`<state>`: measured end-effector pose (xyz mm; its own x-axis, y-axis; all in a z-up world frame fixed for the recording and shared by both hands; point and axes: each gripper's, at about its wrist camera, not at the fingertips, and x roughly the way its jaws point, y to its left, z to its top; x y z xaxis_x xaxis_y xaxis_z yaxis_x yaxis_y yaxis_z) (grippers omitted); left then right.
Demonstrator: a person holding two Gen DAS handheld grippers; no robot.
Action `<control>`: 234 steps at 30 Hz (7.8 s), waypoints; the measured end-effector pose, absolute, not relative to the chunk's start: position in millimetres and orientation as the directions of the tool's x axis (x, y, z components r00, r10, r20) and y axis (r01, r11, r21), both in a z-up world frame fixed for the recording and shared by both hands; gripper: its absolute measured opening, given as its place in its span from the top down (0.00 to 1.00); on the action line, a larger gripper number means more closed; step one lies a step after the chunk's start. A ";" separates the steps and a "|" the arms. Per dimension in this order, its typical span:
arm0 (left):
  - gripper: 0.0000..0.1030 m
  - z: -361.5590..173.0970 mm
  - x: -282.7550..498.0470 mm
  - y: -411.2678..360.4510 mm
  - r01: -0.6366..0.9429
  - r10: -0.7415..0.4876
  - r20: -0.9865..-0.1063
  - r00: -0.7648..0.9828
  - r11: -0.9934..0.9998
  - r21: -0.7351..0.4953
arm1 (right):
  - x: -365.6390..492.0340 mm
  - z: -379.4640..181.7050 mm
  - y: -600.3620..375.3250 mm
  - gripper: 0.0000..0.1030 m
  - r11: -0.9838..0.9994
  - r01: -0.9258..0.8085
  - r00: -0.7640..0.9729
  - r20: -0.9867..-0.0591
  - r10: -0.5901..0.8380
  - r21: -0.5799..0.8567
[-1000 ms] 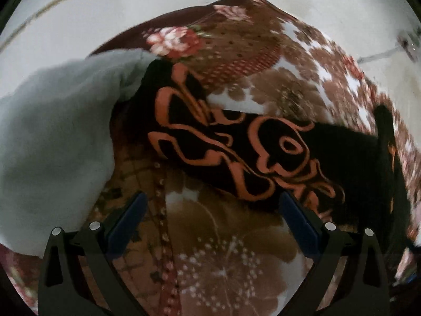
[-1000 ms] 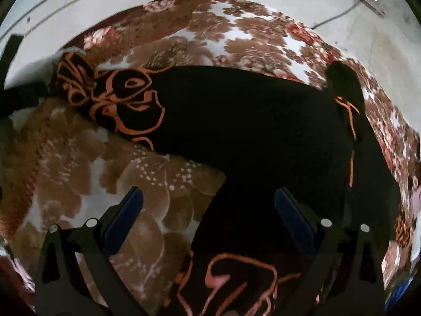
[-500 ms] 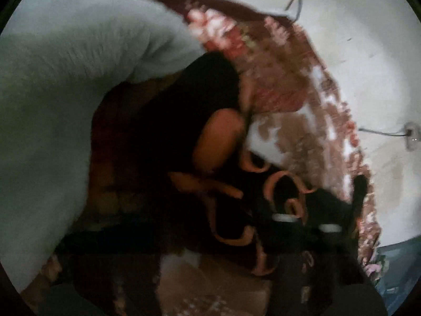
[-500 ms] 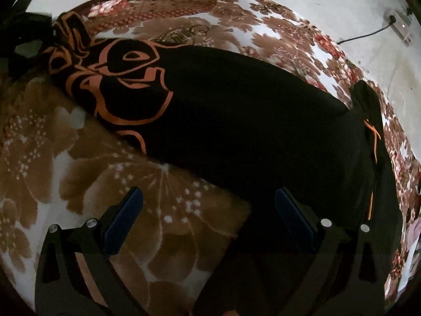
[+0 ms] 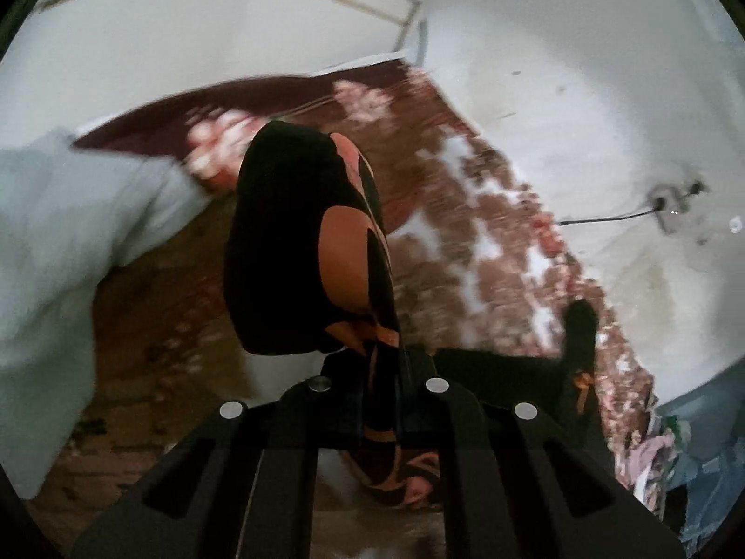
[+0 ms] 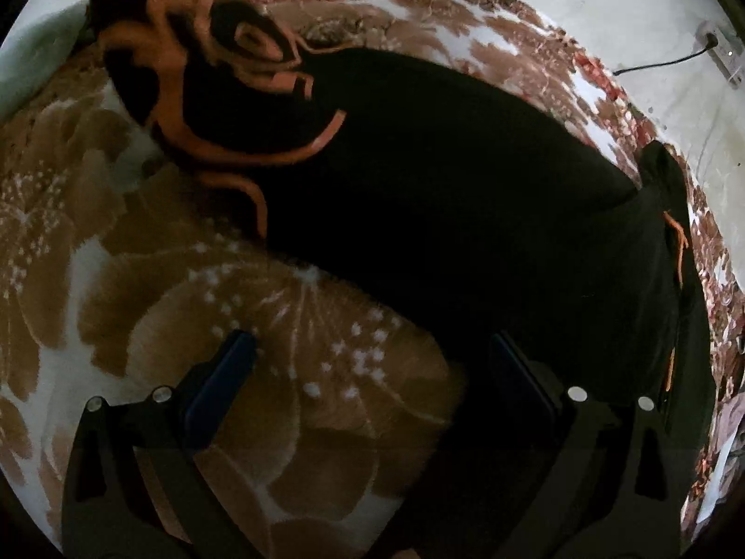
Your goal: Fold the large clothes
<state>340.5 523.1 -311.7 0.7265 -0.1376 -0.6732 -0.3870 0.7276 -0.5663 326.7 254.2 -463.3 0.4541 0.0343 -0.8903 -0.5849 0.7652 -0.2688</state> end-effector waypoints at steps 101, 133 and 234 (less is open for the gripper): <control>0.25 -442.0 449.3 93.2 0.260 -0.109 -0.901 0.420 0.966 0.004 | 518.1 -404.8 -298.1 0.81 0.847 0.363 0.135 -0.921 0.364 0.388; 0.11 -440.3 439.1 65.4 0.074 0.054 -0.889 0.456 0.992 0.098 | 491.6 -377.7 -279.4 0.13 0.969 -0.214 0.367 -0.929 -0.041 -0.128; 0.05 -470.5 387.0 -425.7 0.634 -0.253 -0.833 0.492 0.760 0.144 | 479.8 -160.2 -524.2 0.86 0.895 0.024 0.551 -0.753 0.360 0.446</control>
<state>387.0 -425.7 -470.5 0.4917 -0.2528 -0.8333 0.6342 0.7597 0.1437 479.8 -524.2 -160.2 0.5508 0.3603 -0.7529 0.0244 0.8947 0.4460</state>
